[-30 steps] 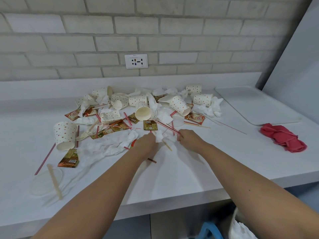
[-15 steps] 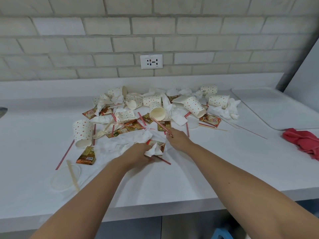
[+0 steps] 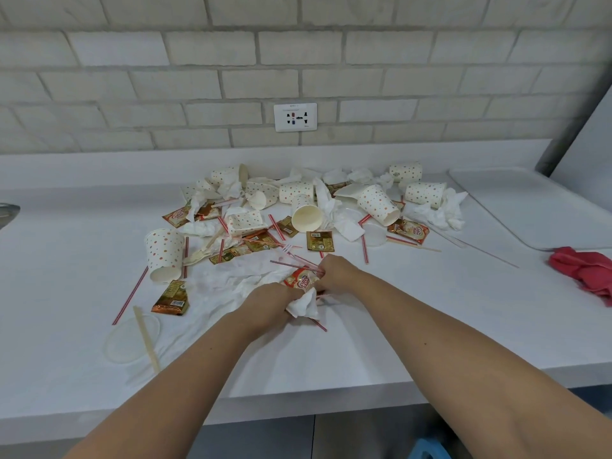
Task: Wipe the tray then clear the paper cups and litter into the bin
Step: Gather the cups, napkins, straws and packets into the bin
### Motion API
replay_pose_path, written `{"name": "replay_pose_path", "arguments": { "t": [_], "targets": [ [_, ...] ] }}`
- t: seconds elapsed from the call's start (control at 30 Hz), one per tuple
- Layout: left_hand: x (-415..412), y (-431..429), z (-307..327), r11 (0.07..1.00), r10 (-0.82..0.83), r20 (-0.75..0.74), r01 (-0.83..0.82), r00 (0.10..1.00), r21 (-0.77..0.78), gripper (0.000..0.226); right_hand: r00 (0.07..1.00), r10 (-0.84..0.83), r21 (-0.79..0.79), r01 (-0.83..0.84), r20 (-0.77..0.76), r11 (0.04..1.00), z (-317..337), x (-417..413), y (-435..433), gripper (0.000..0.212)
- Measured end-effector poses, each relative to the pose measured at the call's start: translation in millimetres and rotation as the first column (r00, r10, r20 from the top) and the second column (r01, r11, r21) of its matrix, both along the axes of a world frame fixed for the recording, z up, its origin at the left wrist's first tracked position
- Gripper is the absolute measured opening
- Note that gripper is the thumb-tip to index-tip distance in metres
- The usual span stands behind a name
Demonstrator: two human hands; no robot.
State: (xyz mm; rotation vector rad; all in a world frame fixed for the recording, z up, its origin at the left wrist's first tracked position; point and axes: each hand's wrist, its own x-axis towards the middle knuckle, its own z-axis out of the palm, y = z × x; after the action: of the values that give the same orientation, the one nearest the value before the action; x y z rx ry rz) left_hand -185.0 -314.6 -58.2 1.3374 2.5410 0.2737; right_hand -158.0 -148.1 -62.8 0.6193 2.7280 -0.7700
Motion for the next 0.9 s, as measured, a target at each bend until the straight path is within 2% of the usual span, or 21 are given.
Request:
{"name": "replay_pose_path", "arguments": {
  "t": [0.07,0.17,0.27,0.3,0.4,0.53,0.63,0.73,0.9],
  "targets": [
    [3.3,1.0,-2.8,1.000,-0.020,-0.035,0.020,0.999,-0.001,0.031,1.000,-0.002,0.009,0.002,0.005,1.000,-0.1,3.7,0.6,0.028],
    [9.1,4.9,-2.8,0.997,-0.049,-0.076,0.053,0.996,0.056,0.019,0.998,-0.054,-0.003,0.054,-0.024,0.999,8.7,12.9,8.7,0.034],
    [13.8,15.2,4.3,0.991,0.003,-0.045,0.003,0.999,0.137,0.010,0.972,-0.200,-0.132,0.183,-0.127,0.974,31.6,30.7,28.0,0.034],
    [14.6,20.1,7.9,0.990,0.015,-0.084,-0.003,0.996,0.140,0.009,0.957,-0.242,-0.191,0.210,-0.161,0.959,40.2,38.1,35.1,0.033],
    [19.6,41.3,19.3,0.979,0.051,-0.110,-0.028,0.993,0.200,0.018,0.903,-0.370,-0.314,0.294,-0.218,0.903,59.3,67.0,61.2,0.031],
    [36.5,77.1,33.2,0.924,0.031,0.074,-0.057,0.997,0.379,0.023,0.845,-0.494,-0.369,0.400,-0.207,0.839,71.8,110.6,92.0,0.026],
    [64.3,107.1,40.6,0.905,-0.039,0.188,-0.045,0.981,0.423,0.026,0.827,-0.521,-0.401,0.413,-0.211,0.818,76.6,149.3,108.2,0.028],
    [101.4,139.3,43.0,0.864,-0.146,0.325,-0.039,0.934,0.503,0.027,0.806,-0.549,-0.454,0.413,-0.221,0.789,75.9,191.7,122.3,0.026],
    [172.0,182.3,49.0,0.844,-0.295,0.470,-0.003,0.832,0.536,0.031,0.802,-0.587,-0.487,0.470,-0.114,0.736,72.9,264.3,143.8,0.025]
  ]
}}
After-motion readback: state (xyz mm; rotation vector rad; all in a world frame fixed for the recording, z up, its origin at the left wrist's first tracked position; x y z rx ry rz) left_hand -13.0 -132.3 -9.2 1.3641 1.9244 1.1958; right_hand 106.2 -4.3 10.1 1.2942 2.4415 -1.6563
